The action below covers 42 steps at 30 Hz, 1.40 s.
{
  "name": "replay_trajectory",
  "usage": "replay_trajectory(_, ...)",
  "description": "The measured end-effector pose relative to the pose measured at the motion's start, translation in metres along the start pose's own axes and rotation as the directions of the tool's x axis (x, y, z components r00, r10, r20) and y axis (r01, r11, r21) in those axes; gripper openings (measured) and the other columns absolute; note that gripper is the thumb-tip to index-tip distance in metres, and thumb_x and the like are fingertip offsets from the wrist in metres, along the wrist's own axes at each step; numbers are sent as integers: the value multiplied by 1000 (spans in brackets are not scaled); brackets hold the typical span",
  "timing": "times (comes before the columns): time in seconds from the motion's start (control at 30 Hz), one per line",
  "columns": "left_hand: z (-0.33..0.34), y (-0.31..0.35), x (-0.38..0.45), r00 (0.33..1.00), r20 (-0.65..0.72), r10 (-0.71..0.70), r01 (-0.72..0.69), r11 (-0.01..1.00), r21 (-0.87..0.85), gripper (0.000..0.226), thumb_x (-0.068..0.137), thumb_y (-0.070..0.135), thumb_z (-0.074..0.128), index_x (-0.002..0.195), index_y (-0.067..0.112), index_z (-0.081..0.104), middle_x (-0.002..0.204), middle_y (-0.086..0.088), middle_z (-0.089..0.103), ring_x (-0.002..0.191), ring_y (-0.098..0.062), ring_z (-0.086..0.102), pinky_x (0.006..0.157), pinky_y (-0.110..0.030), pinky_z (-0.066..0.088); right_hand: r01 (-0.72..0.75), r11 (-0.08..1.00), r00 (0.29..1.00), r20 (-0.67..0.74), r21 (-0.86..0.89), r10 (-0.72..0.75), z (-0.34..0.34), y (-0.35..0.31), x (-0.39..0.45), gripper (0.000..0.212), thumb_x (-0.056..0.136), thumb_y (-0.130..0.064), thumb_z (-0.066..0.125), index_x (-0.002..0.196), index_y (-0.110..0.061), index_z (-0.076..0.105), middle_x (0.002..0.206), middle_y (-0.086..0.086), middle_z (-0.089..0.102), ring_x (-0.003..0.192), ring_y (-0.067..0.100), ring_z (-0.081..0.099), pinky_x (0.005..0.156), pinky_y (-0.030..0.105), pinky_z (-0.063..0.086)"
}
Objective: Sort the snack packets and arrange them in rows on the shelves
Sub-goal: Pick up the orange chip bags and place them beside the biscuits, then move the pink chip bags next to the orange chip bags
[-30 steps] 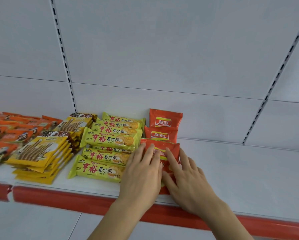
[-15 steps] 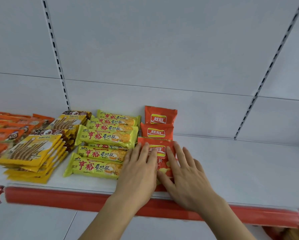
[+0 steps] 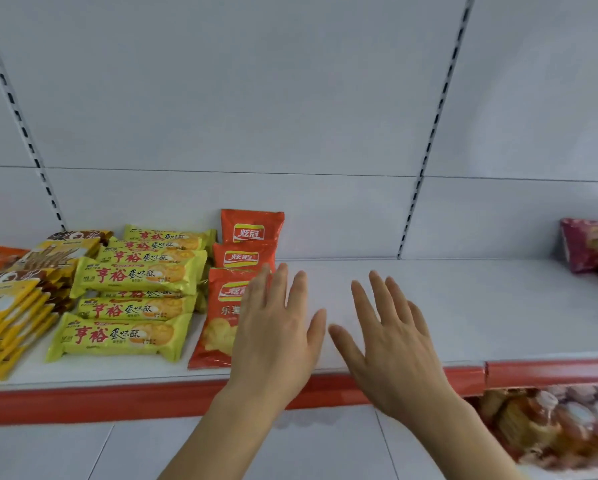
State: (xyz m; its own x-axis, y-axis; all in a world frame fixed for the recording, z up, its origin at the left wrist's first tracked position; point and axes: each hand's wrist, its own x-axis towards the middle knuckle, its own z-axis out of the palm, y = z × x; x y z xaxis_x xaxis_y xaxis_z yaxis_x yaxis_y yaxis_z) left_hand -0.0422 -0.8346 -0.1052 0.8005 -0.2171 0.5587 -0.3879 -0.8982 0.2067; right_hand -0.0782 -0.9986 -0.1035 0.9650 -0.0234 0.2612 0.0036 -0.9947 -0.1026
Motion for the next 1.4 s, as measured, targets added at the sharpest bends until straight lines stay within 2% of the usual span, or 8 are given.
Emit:
replay_trajectory(0.1,6,54,1,998,55,8,-8,1000,1,61,104,51,41,149,10,51,155,-16,49,149,-40,38,118,-56,38,-47,999,998,-30,-8,47,-18,46,-25,82,92,-70,4,160,-26,6,169,4,-5,155,25,-11,125,46,5)
replay_trajectory(0.27,27,156,1,996,65,62,-58,997,-52,68,98,54,34,142,7,59,146,-19,58,139,-43,50,111,-57,45,-122,992,993,-9,-26,121,-46,136,-67,85,87,-71,-1,160,-28,2,169,4,-6,154,24,-15,125,46,1)
replay_trajectory(0.43,50,270,2,963,217,159,-136,984,-115,71,106,57,29,165,20,15,173,-10,12,160,-32,4,128,-45,6,-271,962,962,-28,-29,270,-76,239,-106,73,98,-67,11,159,-30,5,169,2,-4,154,23,-15,126,45,2)
replay_trajectory(0.5,58,307,8,953,235,193,-164,977,-140,73,106,57,30,165,23,5,174,-8,3,160,-30,-2,128,-43,2,-319,947,948,-31,-35,318,-82,272,-117,71,98,-67,18,159,-31,6,168,1,-3,154,23,-14,124,45,2)
replay_trajectory(0.83,134,439,67,903,296,310,-246,940,-236,74,106,60,28,165,24,2,174,-6,2,160,-28,-1,130,-44,6,-472,880,879,-103,-49,465,-87,423,-103,74,97,-69,22,159,-31,8,169,2,4,155,24,-7,124,44,2)
replay_trajectory(1.07,194,502,134,891,307,335,-241,921,-305,76,105,60,29,165,20,7,170,-5,21,157,-26,17,128,-43,18,-504,864,854,-154,-7,497,-77,521,-44,76,97,-68,29,158,-31,3,166,0,16,155,25,6,125,46,15)
replay_trajectory(1.23,231,540,163,861,419,287,-123,918,-377,76,106,56,37,164,15,12,163,-7,36,148,-26,36,118,-40,35,-461,887,880,-116,31,461,-58,575,-8,80,97,-67,34,159,-30,-2,165,3,18,154,27,10,123,46,17)
replay_trajectory(1.4,262,566,189,820,561,116,249,810,-531,55,104,55,46,147,22,42,137,0,62,121,-23,62,96,-34,51,-313,934,934,-124,173,336,-45,614,24,77,98,-58,46,159,-29,9,162,-2,26,150,21,21,120,38,23)
